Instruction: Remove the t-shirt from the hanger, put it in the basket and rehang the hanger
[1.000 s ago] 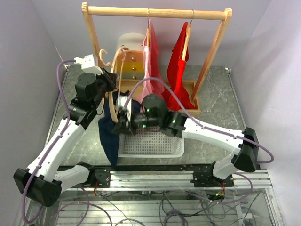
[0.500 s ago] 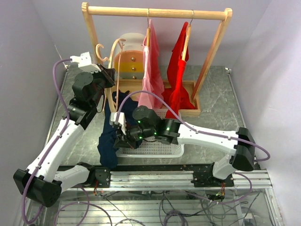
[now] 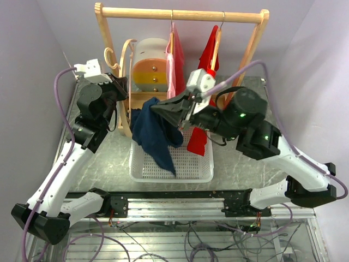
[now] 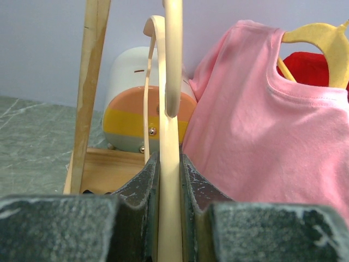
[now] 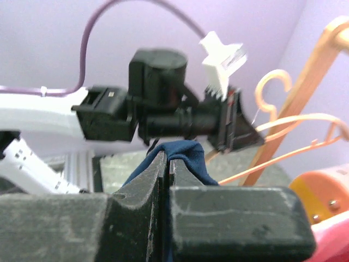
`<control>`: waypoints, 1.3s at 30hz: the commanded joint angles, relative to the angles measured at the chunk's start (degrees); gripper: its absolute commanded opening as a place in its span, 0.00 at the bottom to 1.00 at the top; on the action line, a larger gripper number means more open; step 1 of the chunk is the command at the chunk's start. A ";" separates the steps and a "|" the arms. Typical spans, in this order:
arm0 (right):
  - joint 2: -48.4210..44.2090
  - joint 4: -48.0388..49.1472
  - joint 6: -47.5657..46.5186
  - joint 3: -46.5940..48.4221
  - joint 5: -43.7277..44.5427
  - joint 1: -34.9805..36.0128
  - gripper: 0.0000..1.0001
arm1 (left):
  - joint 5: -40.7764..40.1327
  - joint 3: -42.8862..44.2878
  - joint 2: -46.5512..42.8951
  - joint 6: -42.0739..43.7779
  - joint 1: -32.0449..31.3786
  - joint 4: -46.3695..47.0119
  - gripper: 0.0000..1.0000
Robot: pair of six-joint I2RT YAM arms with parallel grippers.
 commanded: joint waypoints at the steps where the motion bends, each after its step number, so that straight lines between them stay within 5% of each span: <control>1: 0.40 -0.86 -4.65 6.20 4.23 0.17 0.00 | -1.51 2.35 -0.74 1.53 0.07 0.61 0.07; 25: 0.98 -1.86 -12.14 26.42 7.78 0.18 0.00 | 0.95 9.06 3.14 5.44 0.06 -4.73 0.07; 31: -0.38 -0.91 -11.92 23.48 8.91 0.14 0.00 | 1.60 9.11 3.79 5.39 0.09 -4.69 0.07; 39: -2.15 5.10 -9.12 7.19 12.66 0.14 0.00 | 4.05 10.89 5.75 7.80 0.11 -6.89 0.07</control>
